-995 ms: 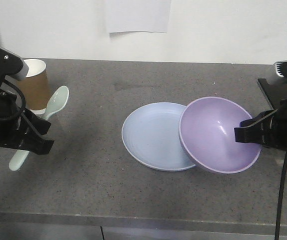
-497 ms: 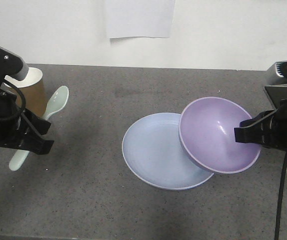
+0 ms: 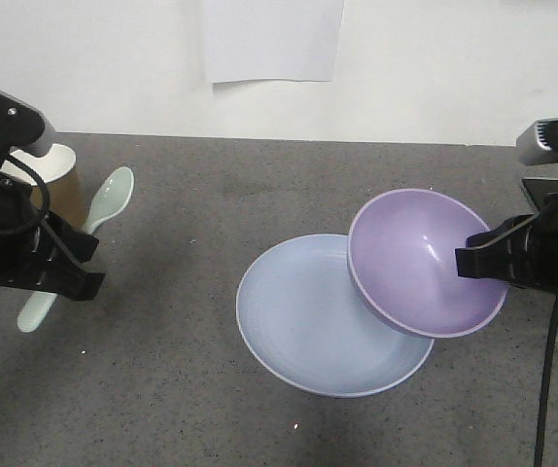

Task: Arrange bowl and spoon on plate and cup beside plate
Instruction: 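Move the lavender bowl with the right gripper over the light blue plate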

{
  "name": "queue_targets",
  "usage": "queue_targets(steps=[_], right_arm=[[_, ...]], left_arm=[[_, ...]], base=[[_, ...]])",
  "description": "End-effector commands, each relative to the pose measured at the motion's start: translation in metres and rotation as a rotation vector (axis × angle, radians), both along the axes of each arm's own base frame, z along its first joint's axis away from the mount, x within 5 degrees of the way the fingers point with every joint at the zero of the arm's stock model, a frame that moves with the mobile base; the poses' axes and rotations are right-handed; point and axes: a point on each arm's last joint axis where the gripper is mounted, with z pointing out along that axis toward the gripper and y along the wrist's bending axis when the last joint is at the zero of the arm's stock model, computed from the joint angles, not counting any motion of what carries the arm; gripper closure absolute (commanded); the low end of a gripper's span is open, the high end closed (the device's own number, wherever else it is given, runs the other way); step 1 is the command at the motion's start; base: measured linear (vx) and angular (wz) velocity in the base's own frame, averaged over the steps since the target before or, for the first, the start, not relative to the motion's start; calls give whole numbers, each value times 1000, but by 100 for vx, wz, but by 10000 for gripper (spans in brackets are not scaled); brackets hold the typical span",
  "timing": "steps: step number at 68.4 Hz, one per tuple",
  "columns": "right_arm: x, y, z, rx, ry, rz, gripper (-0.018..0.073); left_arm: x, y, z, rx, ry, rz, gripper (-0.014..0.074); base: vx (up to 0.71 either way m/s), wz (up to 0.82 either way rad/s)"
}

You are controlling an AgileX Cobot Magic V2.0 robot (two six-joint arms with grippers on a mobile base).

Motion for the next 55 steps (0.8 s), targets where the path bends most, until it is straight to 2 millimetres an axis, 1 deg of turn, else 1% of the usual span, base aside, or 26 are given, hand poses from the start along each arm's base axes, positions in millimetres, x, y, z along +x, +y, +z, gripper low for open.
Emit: queue_targets(steps=[1,55], right_arm=[[1,0,17,25,-99,-14,563],[0,0,16,23,-87,-10,563]], left_arm=[[-1,0,18,-52,-93,5,521],[-1,0,18,-52,-93,5,521]], base=[[4,0],[1,0]])
